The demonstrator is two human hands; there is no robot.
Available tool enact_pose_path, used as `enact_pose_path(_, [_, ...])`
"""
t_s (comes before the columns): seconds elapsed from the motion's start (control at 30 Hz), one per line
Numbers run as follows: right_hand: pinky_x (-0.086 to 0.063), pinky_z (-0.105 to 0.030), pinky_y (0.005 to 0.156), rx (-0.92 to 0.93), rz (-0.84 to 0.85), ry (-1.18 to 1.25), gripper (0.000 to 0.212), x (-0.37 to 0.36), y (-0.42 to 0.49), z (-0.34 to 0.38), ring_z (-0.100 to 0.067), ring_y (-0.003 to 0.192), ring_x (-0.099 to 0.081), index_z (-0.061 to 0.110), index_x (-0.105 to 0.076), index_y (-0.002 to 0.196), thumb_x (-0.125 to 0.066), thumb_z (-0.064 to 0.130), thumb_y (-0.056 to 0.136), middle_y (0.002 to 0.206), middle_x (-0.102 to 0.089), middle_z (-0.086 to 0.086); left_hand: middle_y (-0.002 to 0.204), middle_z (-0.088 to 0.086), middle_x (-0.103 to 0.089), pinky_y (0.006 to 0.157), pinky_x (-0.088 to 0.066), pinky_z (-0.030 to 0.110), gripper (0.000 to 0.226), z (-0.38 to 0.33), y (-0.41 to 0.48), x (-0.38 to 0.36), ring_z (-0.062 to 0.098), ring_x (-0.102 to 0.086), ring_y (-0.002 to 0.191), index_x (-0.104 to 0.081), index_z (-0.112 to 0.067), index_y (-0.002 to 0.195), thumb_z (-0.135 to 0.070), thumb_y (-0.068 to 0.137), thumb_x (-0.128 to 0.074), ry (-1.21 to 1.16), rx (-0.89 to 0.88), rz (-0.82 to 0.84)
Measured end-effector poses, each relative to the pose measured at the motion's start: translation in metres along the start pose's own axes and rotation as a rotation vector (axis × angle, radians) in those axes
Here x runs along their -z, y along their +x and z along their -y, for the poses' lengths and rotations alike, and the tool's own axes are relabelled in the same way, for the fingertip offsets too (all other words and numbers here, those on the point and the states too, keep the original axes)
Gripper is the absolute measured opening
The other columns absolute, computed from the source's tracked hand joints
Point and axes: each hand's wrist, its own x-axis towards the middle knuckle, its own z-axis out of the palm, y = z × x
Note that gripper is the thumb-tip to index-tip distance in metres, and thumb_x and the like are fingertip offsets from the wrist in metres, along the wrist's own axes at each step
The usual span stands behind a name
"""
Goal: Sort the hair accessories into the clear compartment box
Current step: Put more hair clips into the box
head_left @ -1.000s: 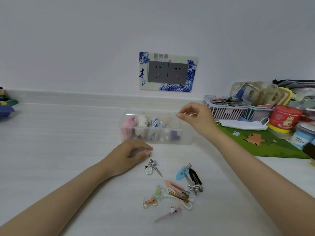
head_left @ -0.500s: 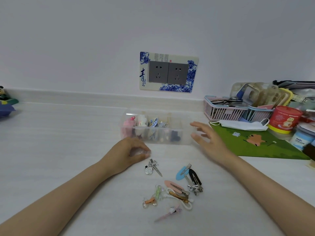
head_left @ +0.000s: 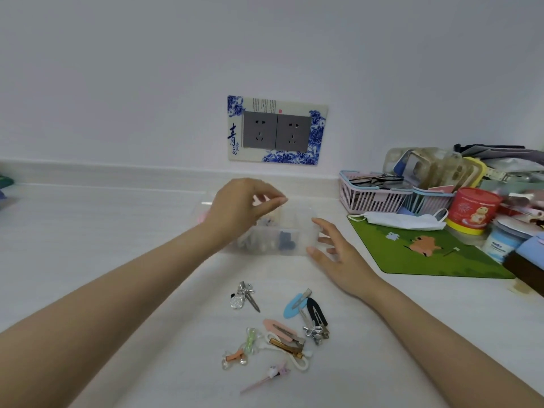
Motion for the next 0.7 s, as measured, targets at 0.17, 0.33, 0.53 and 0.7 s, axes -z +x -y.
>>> enact_pose_path(0.17, [-0.033, -0.016, 0.096, -0.005, 0.01, 0.01, 0.053, 0.001, 0.0, -0.003, -0.001, 0.122, -0.045, 0.046, -0.03, 0.134, -0.057, 0.039, 0.089, 0.132, -0.046, 0.019, 0.094, -0.005, -0.075, 0.069, -0.048, 0.028, 0.02, 0.013, 0.023, -0.038, 0.012, -0.062, 0.082, -0.075, -0.022, 0.09, -0.036, 0.087, -0.062, 0.099, 0.129, 0.098])
enact_pose_path(0.33, [-0.033, -0.022, 0.099, -0.004, 0.018, -0.026, 0.055, 0.002, 0.001, -0.004, 0.0, 0.124, -0.042, 0.048, -0.029, 0.135, -0.056, 0.043, 0.088, 0.138, -0.042, 0.017, 0.11, -0.005, -0.071, 0.088, -0.046, 0.03, 0.027, 0.021, 0.01, -0.034, 0.012, -0.06, 0.104, -0.071, -0.021, 0.103, -0.04, 0.087, -0.06, 0.044, 0.171, 0.098])
enact_pose_path(0.53, [-0.021, -0.014, 0.105, 0.168, -0.102, -0.177, 0.051, 0.002, -0.005, 0.019, 0.007, 0.13, -0.029, 0.039, -0.038, 0.133, -0.056, 0.046, 0.086, 0.14, -0.033, 0.021, 0.094, -0.02, -0.067, 0.078, -0.039, 0.018, 0.035, 0.013, -0.047, 0.014, -0.002, -0.054, 0.09, -0.068, -0.034, 0.095, -0.06, 0.075, -0.055, -0.002, 0.058, 0.101])
enact_pose_path(0.7, [-0.017, -0.025, 0.106, 0.229, -0.044, -0.256, 0.026, -0.02, -0.011, 0.043, 0.005, 0.121, -0.033, 0.038, -0.059, 0.109, -0.059, 0.046, 0.085, 0.128, -0.043, 0.023, 0.086, -0.025, -0.065, 0.067, -0.042, 0.012, 0.026, 0.018, -0.099, 0.034, -0.001, -0.055, 0.083, -0.067, -0.036, 0.088, -0.054, 0.069, -0.069, -0.04, 0.156, 0.332])
